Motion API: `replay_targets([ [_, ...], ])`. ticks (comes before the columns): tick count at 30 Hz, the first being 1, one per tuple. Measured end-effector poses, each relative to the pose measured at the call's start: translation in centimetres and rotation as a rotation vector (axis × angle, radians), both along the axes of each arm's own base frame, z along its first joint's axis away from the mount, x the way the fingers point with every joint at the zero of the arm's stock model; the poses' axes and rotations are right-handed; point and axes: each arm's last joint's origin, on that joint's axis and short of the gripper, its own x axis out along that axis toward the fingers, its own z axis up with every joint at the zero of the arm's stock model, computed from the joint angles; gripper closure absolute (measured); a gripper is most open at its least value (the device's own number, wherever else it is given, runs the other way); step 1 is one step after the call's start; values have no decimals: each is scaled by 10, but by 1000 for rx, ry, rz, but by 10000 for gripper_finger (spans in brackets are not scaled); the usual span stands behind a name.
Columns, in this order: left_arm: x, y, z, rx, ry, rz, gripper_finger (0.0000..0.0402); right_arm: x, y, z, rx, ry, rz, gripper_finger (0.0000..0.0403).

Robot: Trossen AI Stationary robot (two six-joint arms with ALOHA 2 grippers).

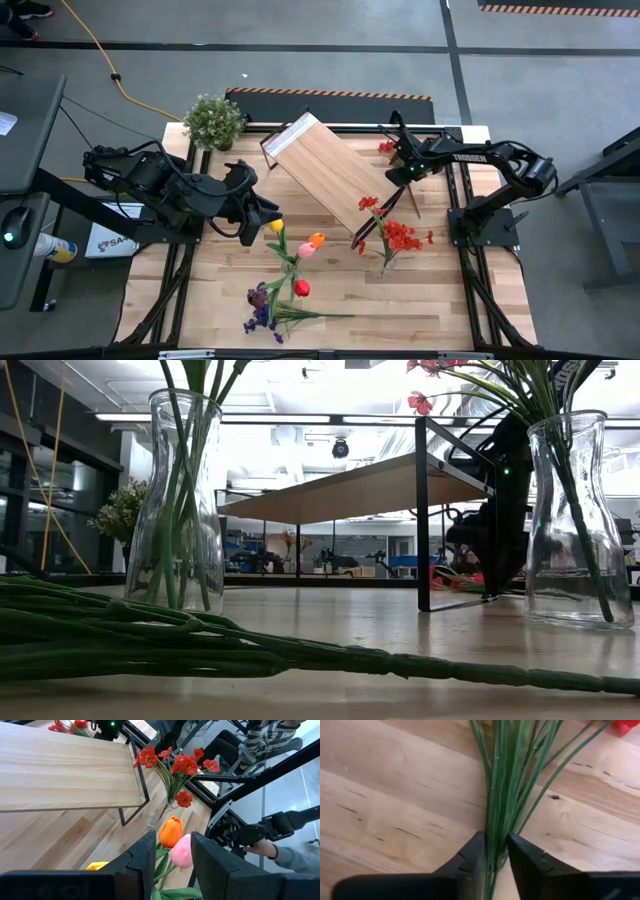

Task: Pick and place flowers into a vace then onto a shelf
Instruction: Put the orange flowers into the right transparent vase

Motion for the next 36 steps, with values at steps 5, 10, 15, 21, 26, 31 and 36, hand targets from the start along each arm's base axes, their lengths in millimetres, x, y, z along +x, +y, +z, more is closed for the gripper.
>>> replay_targets([
  [5, 0, 0, 0, 0, 0, 0, 245, 2, -2, 1, -13, -28, -46, 383],
  [10, 0, 0, 0, -3, 2, -5, 245, 1, -7, 2, -29, -59, -114, 391],
  [15, 0, 0, 0, -7, 5, -12, 245, -3, -12, 2, -13, -87, -150, 398],
  [21, 0, -1, -1, -4, 13, -27, 245, -9, -14, 11, -10, -129, -169, 398],
  [26, 0, -1, -1, 12, 15, -36, 245, -17, -11, 29, -54, -175, -196, 399],
  [31, -1, -1, -1, 17, 16, -40, 245, -28, -5, 54, -122, -249, -213, 399],
  [36, -1, 0, -1, 20, 21, -40, 245, -39, 7, 83, -219, -356, -240, 400],
])
